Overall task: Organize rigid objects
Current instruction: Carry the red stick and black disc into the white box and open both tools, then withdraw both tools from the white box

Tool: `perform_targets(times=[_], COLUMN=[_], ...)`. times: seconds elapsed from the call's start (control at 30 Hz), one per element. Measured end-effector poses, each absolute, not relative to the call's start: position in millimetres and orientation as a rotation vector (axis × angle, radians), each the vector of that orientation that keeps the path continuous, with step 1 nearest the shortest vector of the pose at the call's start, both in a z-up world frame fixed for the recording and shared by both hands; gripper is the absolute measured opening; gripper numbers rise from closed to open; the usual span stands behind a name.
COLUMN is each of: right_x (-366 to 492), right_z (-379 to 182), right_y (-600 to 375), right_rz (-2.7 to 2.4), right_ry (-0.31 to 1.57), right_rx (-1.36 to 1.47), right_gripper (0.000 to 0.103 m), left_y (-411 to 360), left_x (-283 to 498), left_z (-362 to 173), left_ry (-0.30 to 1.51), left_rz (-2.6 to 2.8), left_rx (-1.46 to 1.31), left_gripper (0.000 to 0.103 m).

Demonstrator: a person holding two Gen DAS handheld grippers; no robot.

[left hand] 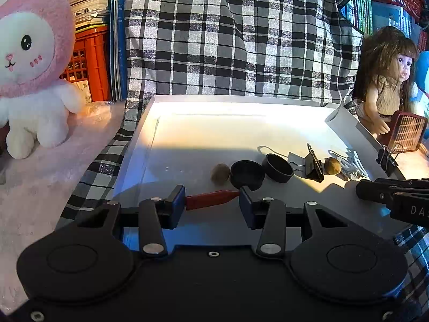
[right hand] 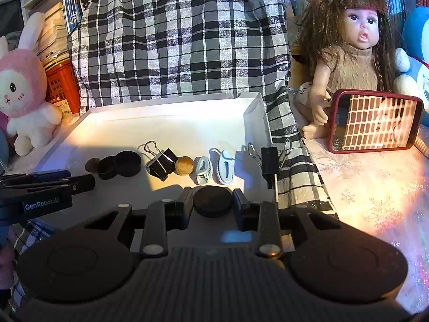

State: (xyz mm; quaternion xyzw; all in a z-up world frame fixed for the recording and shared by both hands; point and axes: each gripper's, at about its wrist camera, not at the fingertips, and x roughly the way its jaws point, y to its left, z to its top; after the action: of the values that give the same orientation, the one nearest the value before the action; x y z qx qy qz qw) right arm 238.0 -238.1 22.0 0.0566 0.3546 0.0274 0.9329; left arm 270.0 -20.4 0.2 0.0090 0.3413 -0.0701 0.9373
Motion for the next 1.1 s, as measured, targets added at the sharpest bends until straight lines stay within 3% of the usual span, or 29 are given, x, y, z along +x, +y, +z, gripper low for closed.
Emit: perform_targets(times=[0.33, 0.47, 0.53, 0.6, 0.63, 1.1], right_x=[238, 236, 233, 229, 228, 169], right_z=[20, 21, 22, 24, 25, 46], right_y=[-233, -235, -237, -238, -238, -239], right_rz=[0.05, 0.053, 0.057, 0.06, 0.061, 0.124], right_ry=[0.724, 0.717, 0.712, 0.702, 0.698, 0.617], right_rx=[0.092, 0.111, 0.123, 0.125, 0.122, 0.09], right_gripper=[0.038, 0.042, 0.046, 0.055, 0.055, 0.074], left_y=[-25, -24, -24, -25, -26, -24], left_x=[268, 265, 262, 256, 253, 197], left_z=[-3, -1, 0, 2, 3, 21], left_ry=[0.675, 0.681, 0.681, 0.672, 0.661, 0.608], left_rz=[-0.135, -0.139, -0.15, -0.143, -0.13, -0.161], left_rx=[0.052, 0.044, 0.045, 0.051, 0.054, 0.093], left_gripper=[0.043, 0.048, 0.052, 0.063, 0.071, 0.075])
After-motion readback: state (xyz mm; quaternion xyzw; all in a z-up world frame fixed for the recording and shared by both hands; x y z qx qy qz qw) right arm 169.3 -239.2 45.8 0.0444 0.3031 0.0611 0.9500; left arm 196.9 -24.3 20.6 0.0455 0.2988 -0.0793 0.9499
